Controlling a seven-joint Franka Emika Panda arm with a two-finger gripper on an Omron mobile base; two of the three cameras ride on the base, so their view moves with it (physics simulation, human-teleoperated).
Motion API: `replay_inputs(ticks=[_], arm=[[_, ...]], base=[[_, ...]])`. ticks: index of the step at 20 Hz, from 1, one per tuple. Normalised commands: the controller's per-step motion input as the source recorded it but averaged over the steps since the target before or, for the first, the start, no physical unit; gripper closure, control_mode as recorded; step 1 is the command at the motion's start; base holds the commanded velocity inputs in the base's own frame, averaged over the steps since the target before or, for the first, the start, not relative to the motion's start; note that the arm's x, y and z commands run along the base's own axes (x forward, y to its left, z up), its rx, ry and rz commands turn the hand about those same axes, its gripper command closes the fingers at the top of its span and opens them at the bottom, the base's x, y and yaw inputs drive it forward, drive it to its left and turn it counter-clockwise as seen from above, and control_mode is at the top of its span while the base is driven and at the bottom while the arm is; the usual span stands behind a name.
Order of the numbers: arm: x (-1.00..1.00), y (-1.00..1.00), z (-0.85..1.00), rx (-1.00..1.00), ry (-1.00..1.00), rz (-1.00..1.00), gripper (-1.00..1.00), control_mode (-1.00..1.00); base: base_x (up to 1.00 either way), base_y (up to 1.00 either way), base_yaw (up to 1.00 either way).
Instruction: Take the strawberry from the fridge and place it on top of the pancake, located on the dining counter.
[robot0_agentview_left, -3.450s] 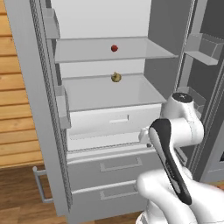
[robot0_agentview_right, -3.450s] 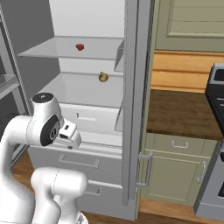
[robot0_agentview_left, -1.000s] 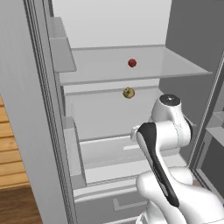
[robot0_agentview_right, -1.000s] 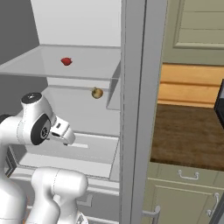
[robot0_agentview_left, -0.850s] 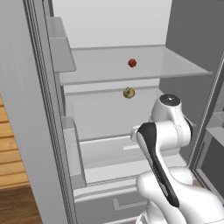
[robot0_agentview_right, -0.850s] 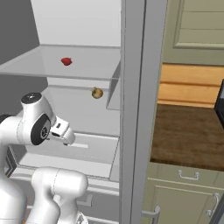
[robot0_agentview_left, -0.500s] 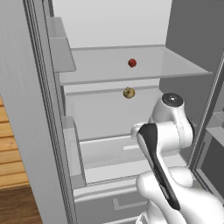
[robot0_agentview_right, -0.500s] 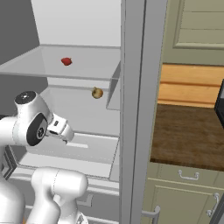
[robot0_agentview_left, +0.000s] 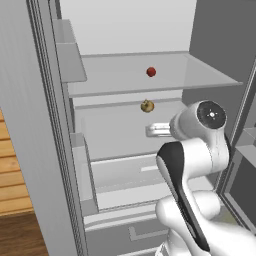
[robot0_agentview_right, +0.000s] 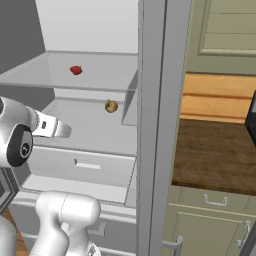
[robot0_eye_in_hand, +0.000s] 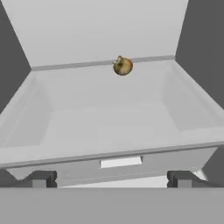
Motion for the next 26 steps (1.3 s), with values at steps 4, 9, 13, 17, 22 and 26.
replay_inputs(ticks=[4, 9, 13, 17, 22, 26], arm=[[0.01, 0.07, 0.94, 0.0, -0.1, 0.0, -1.0, -1.0], [0.02, -0.07, 0.9, 0.0, -0.01, 0.0, -1.0, -1.0], [0.43, 0.02, 0.75, -0.05, 0.0, 0.0, -1.0, -1.0], [0.76, -0.03, 0.17, -0.04, 0.01, -0.04, -1.0, -1.0], [0.84, -0.1, 0.0, 0.0, 0.02, -0.01, -1.0, -1.0], [0.97, -0.05, 0.0, 0.0, 0.0, 0.0, -1.0, -1.0]], base=[[0.0, 0.0, 0.0], [0.0, 0.0, 0.0], [0.0, 0.0, 0.0], [0.0, 0.0, 0.0], [0.0, 0.0, 0.0], [0.0, 0.0, 0.0]])
